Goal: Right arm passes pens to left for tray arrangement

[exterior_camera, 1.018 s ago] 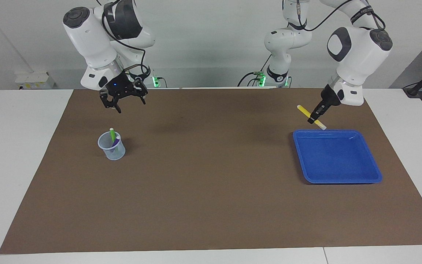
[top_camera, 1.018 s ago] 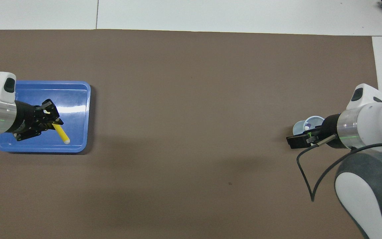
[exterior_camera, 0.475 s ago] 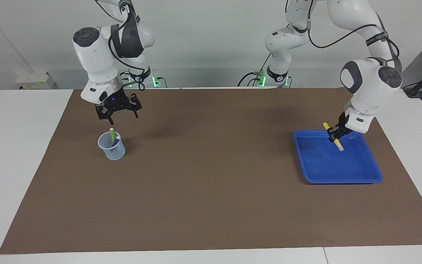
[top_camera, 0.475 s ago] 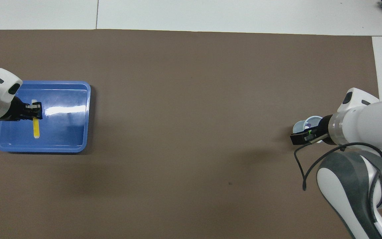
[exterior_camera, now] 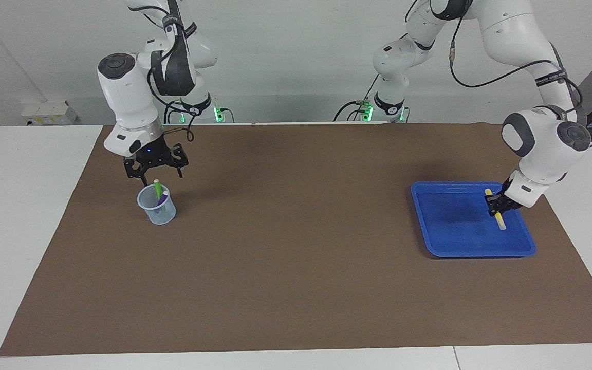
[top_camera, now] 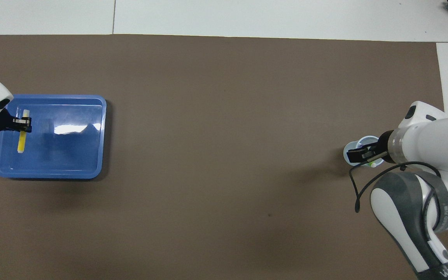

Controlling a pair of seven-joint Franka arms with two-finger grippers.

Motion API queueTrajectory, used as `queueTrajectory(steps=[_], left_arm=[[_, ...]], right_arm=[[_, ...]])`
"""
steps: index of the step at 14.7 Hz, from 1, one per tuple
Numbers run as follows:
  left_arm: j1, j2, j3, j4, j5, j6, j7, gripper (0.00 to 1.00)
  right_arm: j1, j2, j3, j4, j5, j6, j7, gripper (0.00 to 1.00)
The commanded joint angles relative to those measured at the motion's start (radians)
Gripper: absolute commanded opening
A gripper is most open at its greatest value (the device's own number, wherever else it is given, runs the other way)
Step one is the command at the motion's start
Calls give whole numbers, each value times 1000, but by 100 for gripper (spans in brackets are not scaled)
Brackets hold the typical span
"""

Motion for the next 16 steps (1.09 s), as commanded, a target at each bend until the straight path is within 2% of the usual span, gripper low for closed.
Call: queueTrajectory(steps=[1, 4, 7, 10, 16], left_arm=[[49, 59, -12, 32, 28, 50, 34, 0], [54, 66, -12, 26, 26, 58, 36, 0], [59, 64, -12, 2, 26, 87, 66, 0], [60, 59, -12, -34, 26, 122, 65, 0], [65, 55, -10, -50, 26, 127, 68, 0]], right_arm=[[-18, 37, 8, -7, -27, 54, -20, 97], [-24, 57, 8, -5, -29, 71, -18, 95], [-27, 82, 8, -7, -38, 112, -17, 90], [-33, 82, 8, -16, -38, 105, -6, 82], [-32, 51, 8, -80, -38, 99, 58, 82]])
